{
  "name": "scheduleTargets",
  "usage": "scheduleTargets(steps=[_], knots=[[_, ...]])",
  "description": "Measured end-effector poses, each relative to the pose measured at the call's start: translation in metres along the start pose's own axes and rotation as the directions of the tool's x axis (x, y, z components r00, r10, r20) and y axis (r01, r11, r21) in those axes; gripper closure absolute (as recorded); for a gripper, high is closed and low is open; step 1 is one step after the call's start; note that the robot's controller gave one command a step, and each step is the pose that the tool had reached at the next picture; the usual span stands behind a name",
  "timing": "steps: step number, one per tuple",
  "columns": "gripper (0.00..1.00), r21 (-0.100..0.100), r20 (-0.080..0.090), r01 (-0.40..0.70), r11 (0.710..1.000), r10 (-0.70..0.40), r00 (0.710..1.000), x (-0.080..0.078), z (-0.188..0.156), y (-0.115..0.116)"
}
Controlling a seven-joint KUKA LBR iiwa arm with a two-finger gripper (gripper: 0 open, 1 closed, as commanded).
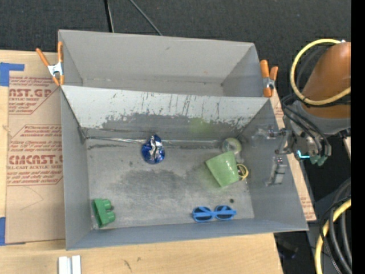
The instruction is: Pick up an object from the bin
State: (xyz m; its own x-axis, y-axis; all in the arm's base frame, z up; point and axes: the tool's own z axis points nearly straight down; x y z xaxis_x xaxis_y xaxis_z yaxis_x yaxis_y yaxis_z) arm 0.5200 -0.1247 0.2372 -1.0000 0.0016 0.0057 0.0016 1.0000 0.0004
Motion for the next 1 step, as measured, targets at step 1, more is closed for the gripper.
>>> scheduleTargets(steps=[1], knots=[[0.00, 0.000, 0.005, 0.262, 0.965, -0.262, 0.965, -0.0461, 0.0791, 0.0423]])
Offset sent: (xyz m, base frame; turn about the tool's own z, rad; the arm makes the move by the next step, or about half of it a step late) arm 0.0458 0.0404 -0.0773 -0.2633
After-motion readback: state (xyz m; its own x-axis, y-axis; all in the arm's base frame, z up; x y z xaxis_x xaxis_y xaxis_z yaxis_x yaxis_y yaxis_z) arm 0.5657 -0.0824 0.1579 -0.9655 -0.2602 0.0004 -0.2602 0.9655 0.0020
